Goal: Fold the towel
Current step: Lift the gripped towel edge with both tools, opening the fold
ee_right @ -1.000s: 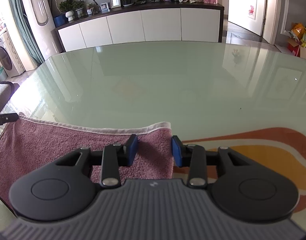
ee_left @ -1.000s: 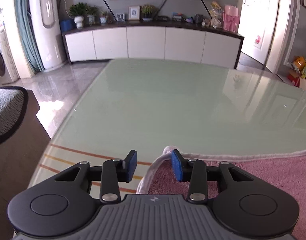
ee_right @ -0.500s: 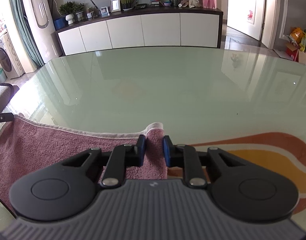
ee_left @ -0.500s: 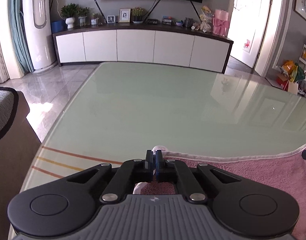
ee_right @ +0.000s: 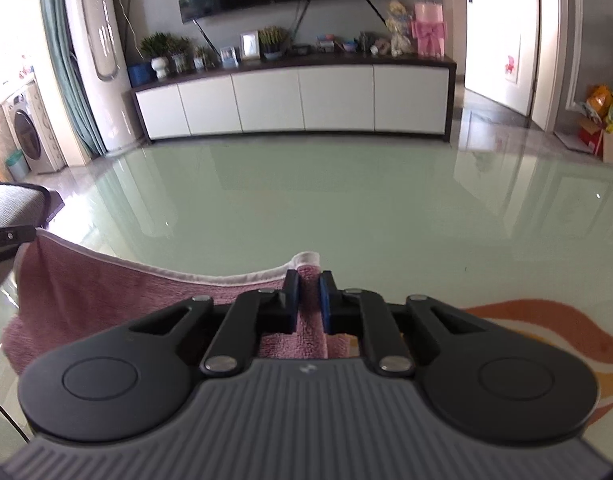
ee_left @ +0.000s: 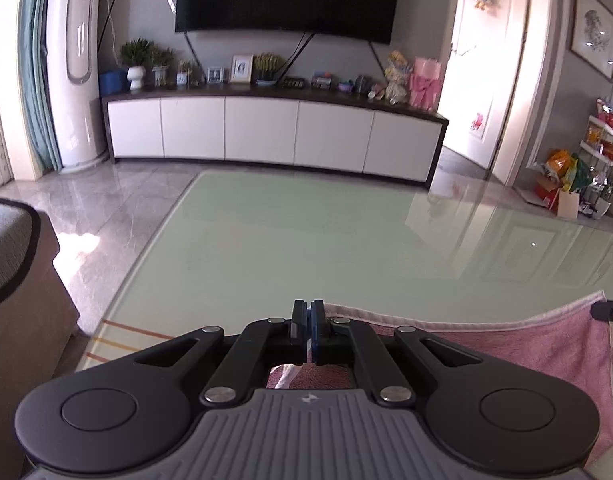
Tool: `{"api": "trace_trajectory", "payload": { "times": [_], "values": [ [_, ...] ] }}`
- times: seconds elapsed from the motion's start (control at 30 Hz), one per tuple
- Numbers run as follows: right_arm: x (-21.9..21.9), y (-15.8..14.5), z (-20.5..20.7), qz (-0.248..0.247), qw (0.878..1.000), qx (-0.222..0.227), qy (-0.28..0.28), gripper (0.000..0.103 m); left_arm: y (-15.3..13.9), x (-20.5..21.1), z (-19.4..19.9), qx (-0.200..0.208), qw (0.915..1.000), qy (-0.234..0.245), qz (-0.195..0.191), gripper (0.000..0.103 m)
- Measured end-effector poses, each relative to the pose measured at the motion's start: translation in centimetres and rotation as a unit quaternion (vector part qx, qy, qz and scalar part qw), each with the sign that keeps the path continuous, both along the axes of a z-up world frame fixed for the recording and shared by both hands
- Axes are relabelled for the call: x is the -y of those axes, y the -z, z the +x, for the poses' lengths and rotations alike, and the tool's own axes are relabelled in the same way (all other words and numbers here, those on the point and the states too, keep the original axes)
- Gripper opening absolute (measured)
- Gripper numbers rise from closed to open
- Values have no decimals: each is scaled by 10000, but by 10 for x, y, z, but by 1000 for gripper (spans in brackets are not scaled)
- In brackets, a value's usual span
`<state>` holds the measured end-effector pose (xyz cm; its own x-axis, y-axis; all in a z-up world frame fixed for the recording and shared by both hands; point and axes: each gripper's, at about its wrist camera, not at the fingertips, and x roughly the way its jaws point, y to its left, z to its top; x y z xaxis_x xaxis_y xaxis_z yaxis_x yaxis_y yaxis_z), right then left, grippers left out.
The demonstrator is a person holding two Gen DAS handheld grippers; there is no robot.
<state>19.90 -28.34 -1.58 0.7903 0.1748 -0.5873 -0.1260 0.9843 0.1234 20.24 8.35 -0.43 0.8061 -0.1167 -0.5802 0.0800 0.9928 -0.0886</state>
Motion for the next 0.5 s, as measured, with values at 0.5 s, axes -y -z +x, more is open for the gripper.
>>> {"api": "trace_trajectory", "payload": {
  "times": [0.5],
  "values": [
    [9,-56,-107,241,9973,658,-204,9,-48,2,-128,439,9989,-83,106,1]
  ]
}}
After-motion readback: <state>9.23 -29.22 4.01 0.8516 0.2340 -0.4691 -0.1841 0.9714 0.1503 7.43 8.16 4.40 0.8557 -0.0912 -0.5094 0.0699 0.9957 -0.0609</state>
